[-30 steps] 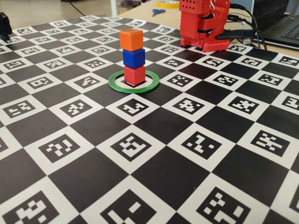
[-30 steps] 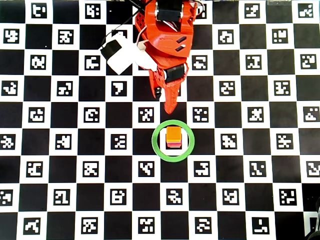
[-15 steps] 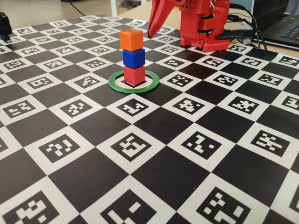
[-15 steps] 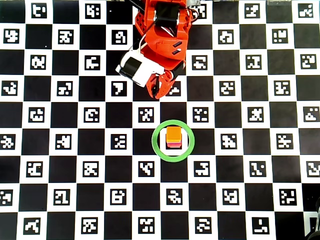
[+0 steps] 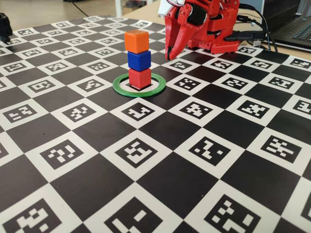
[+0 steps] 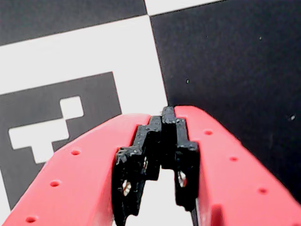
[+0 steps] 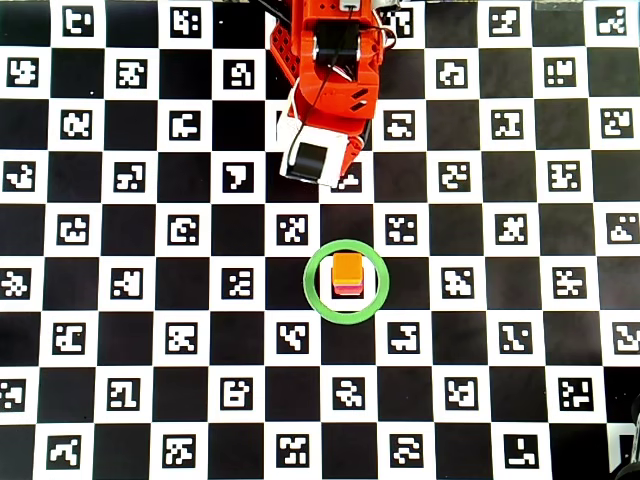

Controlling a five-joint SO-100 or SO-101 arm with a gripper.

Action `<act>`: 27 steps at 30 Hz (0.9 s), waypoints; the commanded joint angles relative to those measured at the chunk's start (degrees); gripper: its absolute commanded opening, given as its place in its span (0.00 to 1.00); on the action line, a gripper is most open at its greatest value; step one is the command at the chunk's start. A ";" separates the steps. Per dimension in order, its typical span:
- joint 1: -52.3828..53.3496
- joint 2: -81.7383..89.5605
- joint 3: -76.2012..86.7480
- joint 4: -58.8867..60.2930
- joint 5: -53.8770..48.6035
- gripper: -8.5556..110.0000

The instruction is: Grab the red cube then put it in the green circle then put the blue cube on top and finally the orange cube on top

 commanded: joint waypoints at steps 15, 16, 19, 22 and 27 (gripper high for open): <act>0.79 5.01 3.08 5.71 -6.06 0.03; 0.79 5.01 3.08 5.71 -6.06 0.03; 0.79 5.01 3.08 5.71 -6.06 0.03; 0.79 5.01 3.08 5.71 -6.06 0.03; 0.79 5.01 3.08 5.71 -6.06 0.03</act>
